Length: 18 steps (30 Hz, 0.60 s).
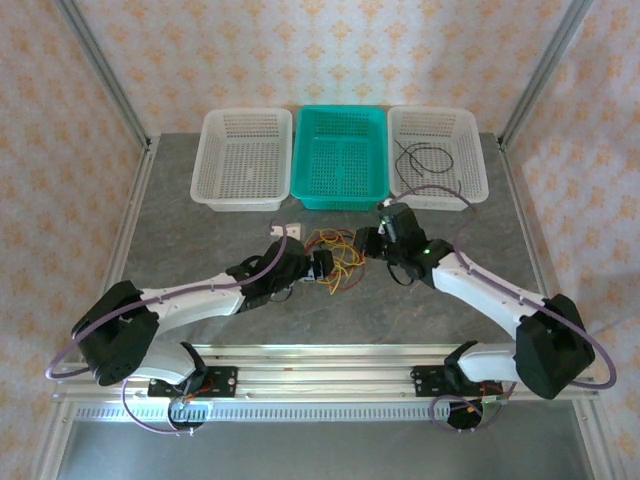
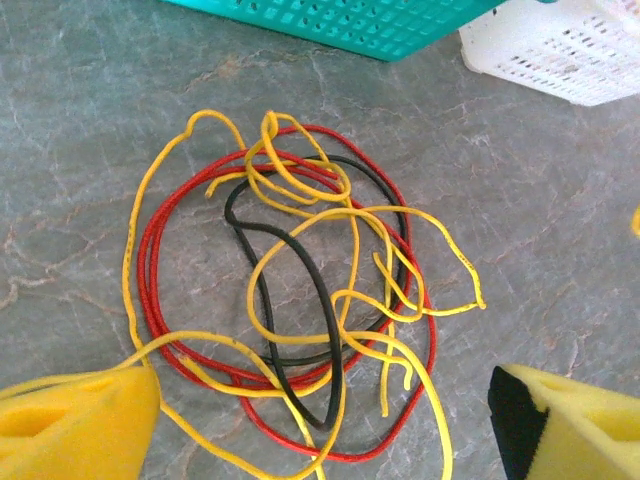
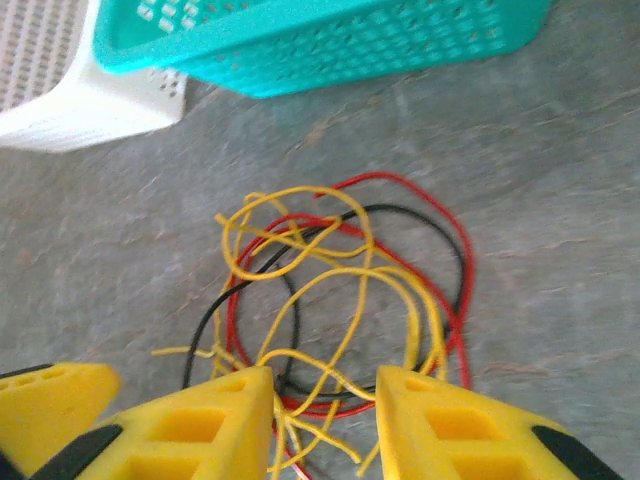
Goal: Untangle the cables
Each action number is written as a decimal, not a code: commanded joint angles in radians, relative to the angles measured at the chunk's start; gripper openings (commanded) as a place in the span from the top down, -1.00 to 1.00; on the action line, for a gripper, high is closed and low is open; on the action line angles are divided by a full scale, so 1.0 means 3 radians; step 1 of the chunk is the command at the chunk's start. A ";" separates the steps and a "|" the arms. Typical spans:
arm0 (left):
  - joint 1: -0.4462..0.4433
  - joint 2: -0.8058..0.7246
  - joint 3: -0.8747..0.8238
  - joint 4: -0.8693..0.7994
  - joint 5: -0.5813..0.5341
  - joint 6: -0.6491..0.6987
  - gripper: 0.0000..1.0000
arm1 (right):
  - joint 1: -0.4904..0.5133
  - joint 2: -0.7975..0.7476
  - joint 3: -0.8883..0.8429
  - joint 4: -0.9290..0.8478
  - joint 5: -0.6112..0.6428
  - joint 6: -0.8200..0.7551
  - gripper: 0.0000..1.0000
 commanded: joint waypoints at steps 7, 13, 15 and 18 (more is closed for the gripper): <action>0.0382 -0.0435 -0.0624 0.0702 0.0230 -0.0585 -0.76 | 0.0386 0.0429 0.0322 0.0089 0.0044 -0.0013 0.36; 0.0736 -0.0660 -0.0936 0.0869 0.0413 -0.0652 -0.89 | 0.0613 0.0724 0.0655 -0.0179 0.0502 0.0080 0.38; 0.0858 -0.0711 -0.0999 0.0948 0.0519 -0.0659 -0.89 | 0.0654 0.0785 0.0717 -0.0186 0.0522 0.0105 0.36; 0.0992 -0.0737 -0.1057 0.1078 0.0676 -0.0641 -0.91 | 0.0708 0.0879 0.0811 -0.0200 0.0512 0.0117 0.33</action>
